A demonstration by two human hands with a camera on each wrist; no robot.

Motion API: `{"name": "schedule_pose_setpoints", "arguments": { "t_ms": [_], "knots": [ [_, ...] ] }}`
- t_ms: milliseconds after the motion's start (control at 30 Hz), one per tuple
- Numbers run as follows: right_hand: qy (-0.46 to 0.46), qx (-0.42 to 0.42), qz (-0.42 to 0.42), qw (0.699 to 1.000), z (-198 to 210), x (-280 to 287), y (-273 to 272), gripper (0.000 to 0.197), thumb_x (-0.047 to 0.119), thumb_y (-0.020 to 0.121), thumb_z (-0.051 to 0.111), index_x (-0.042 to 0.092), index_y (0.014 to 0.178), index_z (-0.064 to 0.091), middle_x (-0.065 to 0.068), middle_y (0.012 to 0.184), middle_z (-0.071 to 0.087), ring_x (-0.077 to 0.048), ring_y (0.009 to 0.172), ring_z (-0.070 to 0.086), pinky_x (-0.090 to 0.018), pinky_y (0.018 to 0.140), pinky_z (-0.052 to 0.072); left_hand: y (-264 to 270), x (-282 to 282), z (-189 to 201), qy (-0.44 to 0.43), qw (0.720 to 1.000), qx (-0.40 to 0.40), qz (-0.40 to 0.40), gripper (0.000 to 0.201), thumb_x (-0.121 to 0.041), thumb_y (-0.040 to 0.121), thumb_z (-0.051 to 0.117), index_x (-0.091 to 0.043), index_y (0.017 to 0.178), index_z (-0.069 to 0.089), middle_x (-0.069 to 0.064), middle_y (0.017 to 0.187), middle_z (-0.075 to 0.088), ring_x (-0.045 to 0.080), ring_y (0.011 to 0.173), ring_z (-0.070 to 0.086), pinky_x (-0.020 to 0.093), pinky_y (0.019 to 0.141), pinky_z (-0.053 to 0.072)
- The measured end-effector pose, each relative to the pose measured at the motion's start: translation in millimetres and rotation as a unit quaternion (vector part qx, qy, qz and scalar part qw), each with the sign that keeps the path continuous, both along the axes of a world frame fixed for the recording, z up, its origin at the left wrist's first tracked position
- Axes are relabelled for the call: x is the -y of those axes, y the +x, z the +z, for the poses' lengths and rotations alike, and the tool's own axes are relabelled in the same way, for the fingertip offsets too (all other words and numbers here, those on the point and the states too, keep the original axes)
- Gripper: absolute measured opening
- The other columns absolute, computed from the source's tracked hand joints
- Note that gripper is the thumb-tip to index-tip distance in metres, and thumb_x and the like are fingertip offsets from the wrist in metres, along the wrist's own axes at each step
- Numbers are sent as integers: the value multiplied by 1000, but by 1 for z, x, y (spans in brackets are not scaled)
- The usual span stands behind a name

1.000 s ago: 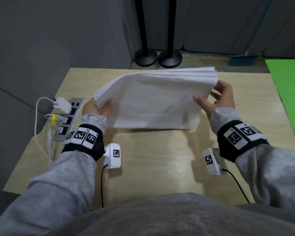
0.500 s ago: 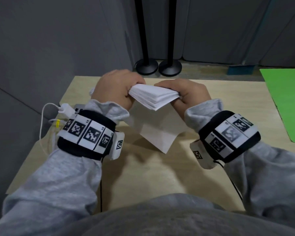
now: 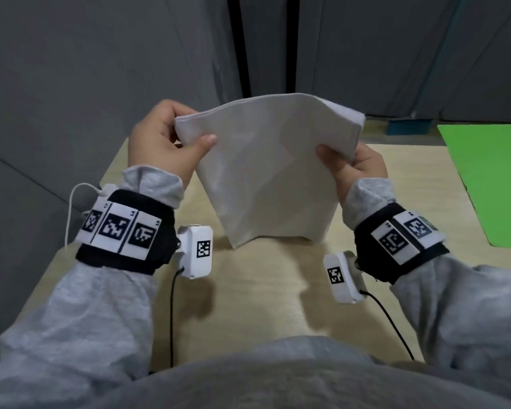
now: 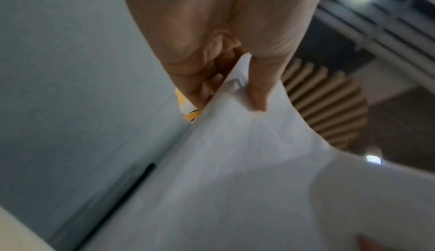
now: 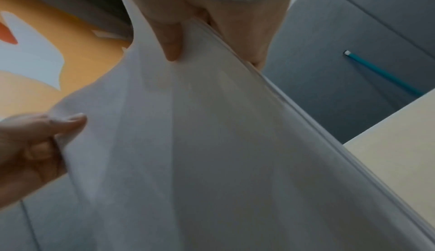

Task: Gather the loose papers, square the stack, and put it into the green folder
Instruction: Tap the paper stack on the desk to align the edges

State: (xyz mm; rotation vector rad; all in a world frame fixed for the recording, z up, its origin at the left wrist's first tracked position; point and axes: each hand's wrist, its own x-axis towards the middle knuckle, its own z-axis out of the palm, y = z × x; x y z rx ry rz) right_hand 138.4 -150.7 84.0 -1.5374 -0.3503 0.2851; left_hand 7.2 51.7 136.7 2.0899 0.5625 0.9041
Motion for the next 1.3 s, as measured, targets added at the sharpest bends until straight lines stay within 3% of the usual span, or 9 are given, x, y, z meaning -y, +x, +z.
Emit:
{"name": "schedule_pose_setpoints", "arguments": {
  "t_ms": [100, 267, 367, 600, 767, 967, 1100, 1200, 1300],
  "knots": [
    [49, -6, -7, 999, 5, 2, -1, 9, 19, 84, 69, 27, 80, 69, 13, 69, 71, -3, 66, 67, -19, 61, 53, 0, 4, -4, -135, 983, 95, -76, 25, -17, 64, 76, -32, 74, 58, -16, 68, 61, 5, 66, 55, 22, 60, 46],
    [20, -15, 8, 1000, 3, -4, -4, 18, 12, 80, 72, 28, 82, 63, 18, 63, 68, 7, 59, 63, -12, 57, 49, 5, 15, -31, -267, 960, -18, -85, 34, -27, 54, 81, -26, 84, 66, -11, 81, 69, 9, 82, 64, 23, 80, 53],
    [-2, -14, 11, 1000, 8, -7, -3, 12, 16, 84, 69, 27, 85, 64, 17, 67, 67, 5, 61, 62, -18, 65, 49, 7, 23, -28, -238, 966, -90, -40, 16, -29, 76, 75, -25, 82, 60, -15, 76, 63, -3, 70, 58, 3, 61, 47],
    [48, -2, 26, 998, 7, -7, -1, 26, 5, 81, 70, 28, 89, 63, 18, 70, 71, 5, 67, 67, -13, 61, 52, 1, 12, -24, -238, 969, -40, -62, 19, -36, 60, 80, -35, 76, 71, -10, 81, 72, 15, 87, 69, 37, 82, 54],
    [-9, -2, 36, 999, -2, -13, -1, 19, 14, 88, 63, 33, 86, 65, 18, 72, 71, 0, 71, 66, -22, 69, 51, 3, 14, -30, -229, 971, -74, 9, 16, -29, 78, 74, -26, 77, 58, -7, 78, 64, 20, 81, 63, 28, 75, 51],
    [19, -5, 44, 999, 1, -10, 1, 20, 11, 85, 67, 29, 92, 64, 15, 76, 72, 0, 72, 68, -18, 64, 53, -3, 2, -32, -264, 964, -33, -12, 26, -41, 51, 80, -27, 70, 69, -6, 74, 71, 28, 86, 67, 45, 83, 54],
    [-105, -11, 56, 993, -13, -17, -1, 29, 17, 84, 67, 18, 113, 62, 5, 93, 67, -18, 94, 66, -35, 90, 52, 1, 11, -53, -253, 960, -116, 28, 30, -35, 68, 80, -18, 85, 62, -7, 77, 64, 27, 88, 64, 26, 73, 50],
    [-86, -19, 47, 995, -10, -18, -1, 6, 21, 87, 65, 24, 92, 67, 15, 77, 68, -6, 79, 66, -26, 80, 52, -1, 9, -45, -255, 961, -96, 41, 29, -39, 69, 77, -19, 84, 62, 1, 82, 66, 30, 89, 65, 36, 80, 53],
    [-32, -12, 33, 999, -8, -14, 1, 13, 22, 81, 72, 33, 80, 64, 20, 68, 70, 2, 70, 66, -21, 71, 54, -5, 6, -37, -254, 966, -51, 3, 34, -44, 54, 77, -22, 78, 65, 6, 85, 69, 31, 88, 67, 45, 84, 54]
  ]
}}
